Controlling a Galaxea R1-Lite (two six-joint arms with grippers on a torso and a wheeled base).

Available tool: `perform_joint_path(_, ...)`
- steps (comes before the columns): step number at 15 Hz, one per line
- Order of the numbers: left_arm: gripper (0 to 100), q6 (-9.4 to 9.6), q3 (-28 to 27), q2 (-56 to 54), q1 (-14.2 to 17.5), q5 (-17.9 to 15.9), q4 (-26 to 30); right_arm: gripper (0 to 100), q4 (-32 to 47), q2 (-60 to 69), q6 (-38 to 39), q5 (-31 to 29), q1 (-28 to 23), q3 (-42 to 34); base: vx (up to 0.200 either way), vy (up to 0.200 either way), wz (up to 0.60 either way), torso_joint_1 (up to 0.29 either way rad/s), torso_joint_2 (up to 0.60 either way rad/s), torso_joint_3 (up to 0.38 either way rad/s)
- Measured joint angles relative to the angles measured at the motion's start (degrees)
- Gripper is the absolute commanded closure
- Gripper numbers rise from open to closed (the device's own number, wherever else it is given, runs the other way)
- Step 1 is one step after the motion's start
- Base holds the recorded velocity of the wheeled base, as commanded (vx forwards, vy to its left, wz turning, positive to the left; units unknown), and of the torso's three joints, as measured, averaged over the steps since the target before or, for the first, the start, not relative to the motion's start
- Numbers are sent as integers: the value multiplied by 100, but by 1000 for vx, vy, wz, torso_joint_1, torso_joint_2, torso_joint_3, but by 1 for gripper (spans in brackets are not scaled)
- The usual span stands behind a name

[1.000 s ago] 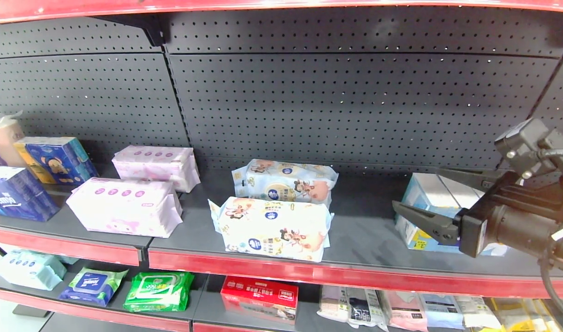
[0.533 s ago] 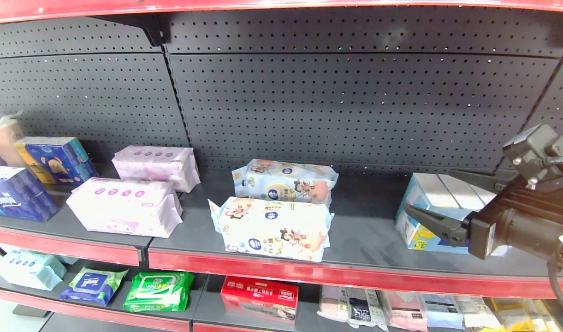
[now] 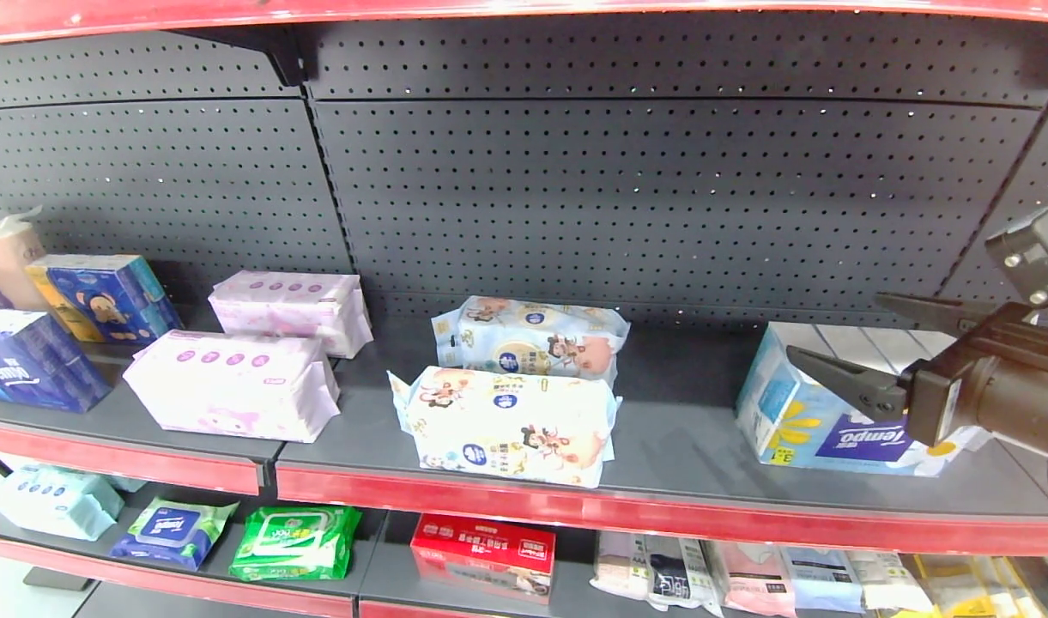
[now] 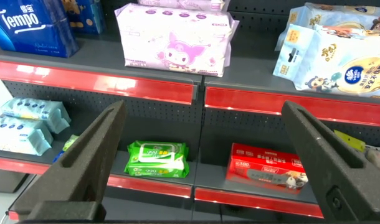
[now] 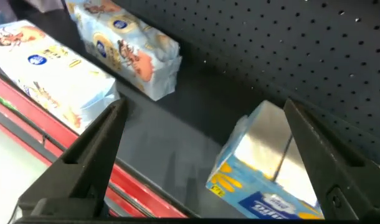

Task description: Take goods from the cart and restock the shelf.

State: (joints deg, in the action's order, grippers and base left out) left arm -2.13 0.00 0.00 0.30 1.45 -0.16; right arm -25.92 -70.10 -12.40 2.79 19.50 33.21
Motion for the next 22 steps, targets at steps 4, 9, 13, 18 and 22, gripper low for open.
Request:
perform_joint_path(4, 0, 2, 0, 0, 0, 2, 0, 0, 4, 52, 50, 55, -261, -102, 0, 0, 0, 0, 0, 0)
perform_joint_path(9, 0, 28, 0, 0, 0, 2, 0, 0, 9, 240, 13, 27, -369, -206, 0, 0, 0, 0, 0, 0)
perform_joint_path(13, 0, 48, 0, 0, 2, -4, 0, 0, 49, 461, 11, 24, -518, -280, -50, 0, 0, 1, -1, -1)
perform_joint_path(18, 0, 165, 0, 0, 2, -45, 11, 0, 61, 540, 11, 29, -611, -293, -80, 0, 0, 4, 3, 0)
perform_joint_path(22, 0, 160, 0, 0, 7, -52, 11, 0, 68, 533, 0, 10, -630, -339, 0, 0, 450, 15, 3, -4)
